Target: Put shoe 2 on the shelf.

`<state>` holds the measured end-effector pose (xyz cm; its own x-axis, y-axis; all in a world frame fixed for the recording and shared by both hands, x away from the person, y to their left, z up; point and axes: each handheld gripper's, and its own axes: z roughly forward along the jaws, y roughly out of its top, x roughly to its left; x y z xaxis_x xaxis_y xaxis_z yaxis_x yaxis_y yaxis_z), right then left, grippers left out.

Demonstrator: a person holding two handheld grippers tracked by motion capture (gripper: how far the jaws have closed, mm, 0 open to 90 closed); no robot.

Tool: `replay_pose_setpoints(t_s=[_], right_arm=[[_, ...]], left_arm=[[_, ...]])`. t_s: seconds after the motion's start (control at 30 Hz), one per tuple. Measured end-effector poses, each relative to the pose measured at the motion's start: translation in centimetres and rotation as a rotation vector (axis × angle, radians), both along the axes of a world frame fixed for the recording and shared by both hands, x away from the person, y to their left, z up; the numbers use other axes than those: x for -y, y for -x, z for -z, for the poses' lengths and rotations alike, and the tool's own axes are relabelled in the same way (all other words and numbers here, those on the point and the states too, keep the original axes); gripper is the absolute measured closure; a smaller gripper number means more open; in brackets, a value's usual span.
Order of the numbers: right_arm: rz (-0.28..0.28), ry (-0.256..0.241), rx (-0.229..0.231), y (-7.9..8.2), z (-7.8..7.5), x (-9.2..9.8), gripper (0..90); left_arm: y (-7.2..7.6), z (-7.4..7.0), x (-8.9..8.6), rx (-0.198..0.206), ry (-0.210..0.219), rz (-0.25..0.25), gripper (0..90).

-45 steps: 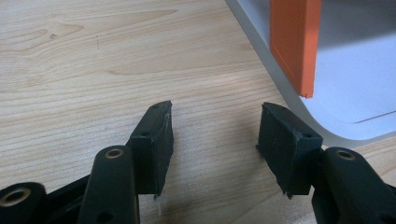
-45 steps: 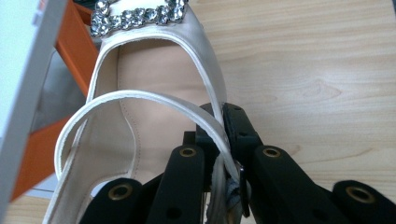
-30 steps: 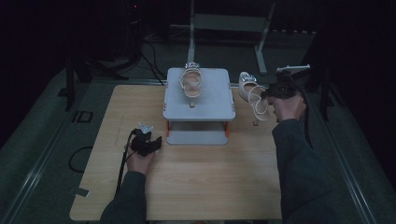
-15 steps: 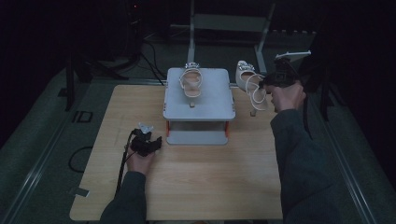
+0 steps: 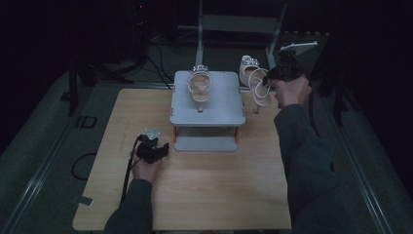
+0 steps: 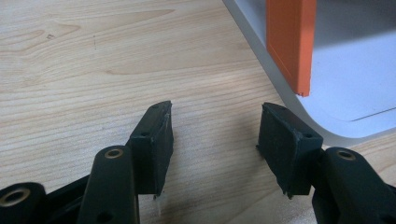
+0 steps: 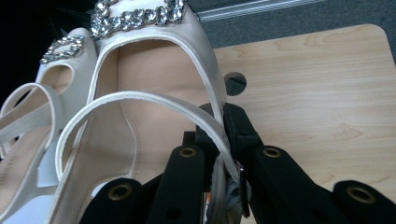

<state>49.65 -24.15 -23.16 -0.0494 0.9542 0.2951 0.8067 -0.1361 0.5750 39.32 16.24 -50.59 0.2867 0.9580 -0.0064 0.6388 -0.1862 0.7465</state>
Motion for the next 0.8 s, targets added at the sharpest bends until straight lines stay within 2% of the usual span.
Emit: replay_pose_setpoints(t_s=[0.17, 0.53, 0.8], right_arm=[[-0.002, -0.003, -0.003, -0.2, -0.4, -1.5, 86.0], [-0.011, 0.027, -0.006, -0.4, -0.5, -4.2, 85.9], [-0.016, 0.053, -0.026, -0.9, 0.1, -6.1, 85.8]], left_arm=[[0.0, 0.0, 0.0, 0.000, 0.001, 0.000, 45.0], [0.0, 0.0, 0.0, 0.001, 0.001, 0.000, 45.1], [0.0, 0.0, 0.0, 0.001, 0.001, 0.000, 45.1]])
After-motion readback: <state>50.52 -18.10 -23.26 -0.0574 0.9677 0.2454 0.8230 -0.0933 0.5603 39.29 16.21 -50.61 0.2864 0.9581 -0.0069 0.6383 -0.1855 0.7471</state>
